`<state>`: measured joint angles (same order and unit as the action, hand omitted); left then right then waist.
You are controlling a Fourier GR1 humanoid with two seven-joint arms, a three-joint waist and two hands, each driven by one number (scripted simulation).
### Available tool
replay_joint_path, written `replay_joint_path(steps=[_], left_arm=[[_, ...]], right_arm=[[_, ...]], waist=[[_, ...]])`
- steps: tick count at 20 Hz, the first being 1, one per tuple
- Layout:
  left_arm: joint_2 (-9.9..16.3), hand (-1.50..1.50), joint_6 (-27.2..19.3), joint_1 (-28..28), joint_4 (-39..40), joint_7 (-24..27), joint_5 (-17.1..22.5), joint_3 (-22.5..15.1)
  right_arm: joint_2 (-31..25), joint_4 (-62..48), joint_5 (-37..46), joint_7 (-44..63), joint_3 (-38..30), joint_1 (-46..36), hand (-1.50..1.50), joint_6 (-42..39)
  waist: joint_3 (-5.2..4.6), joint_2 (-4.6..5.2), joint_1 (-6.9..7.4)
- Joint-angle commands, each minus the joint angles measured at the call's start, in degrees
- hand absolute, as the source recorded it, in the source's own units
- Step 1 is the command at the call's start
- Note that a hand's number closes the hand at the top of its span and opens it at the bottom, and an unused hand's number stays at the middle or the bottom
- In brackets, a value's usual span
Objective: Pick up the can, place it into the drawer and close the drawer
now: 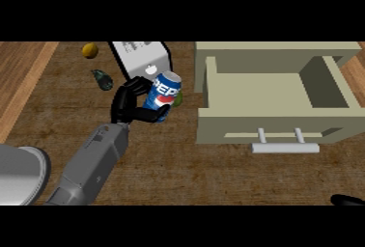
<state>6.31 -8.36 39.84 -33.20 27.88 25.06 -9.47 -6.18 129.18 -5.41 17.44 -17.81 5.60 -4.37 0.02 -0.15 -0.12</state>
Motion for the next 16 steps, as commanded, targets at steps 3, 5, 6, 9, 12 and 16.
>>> replay_joint_path(steps=[3,5,6,9,12,16], left_arm=[[0.1,1.5,-2.5,6.1,-8.4,-11.6,-2.0,-1.7],[-1.0,1.5,-4.3,7.3,-11.6,-14.4,-2.3,-1.6],[-2.1,1.5,-6.4,5.2,-16.0,-17.7,-2.8,-3.1],[-1.6,1.5,-7.8,10.6,-18.0,-23.0,-3.1,-2.0],[-2.1,1.5,-10.6,15.3,-20.5,-28.9,-3.9,-1.9],[-3.5,1.5,-14.1,17.2,-23.6,-33.5,-7.8,-3.9]], right_arm=[[-1.1,-2.3,-2.8,-2.0,-3.6,0.1,-1.5,-1.2],[-0.9,1.7,0.8,3.2,-0.4,-0.9,-1.5,0.8],[0.3,-3.5,-0.1,-3.2,-0.9,-0.4,-1.5,-0.9],[-0.1,-1.3,-0.2,-1.3,-1.3,0.2,-1.5,-0.7],[1.5,-0.1,3.1,-0.3,1.8,-0.2,-1.5,0.7],[0.4,-1.0,1.2,-1.0,-0.2,-1.1,-1.5,0.2]], waist=[[0.03,-0.02,-0.08],[-0.02,-0.01,0.03],[0.03,-0.1,0.41],[0.01,-0.05,-0.02],[0.0,0.01,-0.03],[0.01,0.0,-0.08]])
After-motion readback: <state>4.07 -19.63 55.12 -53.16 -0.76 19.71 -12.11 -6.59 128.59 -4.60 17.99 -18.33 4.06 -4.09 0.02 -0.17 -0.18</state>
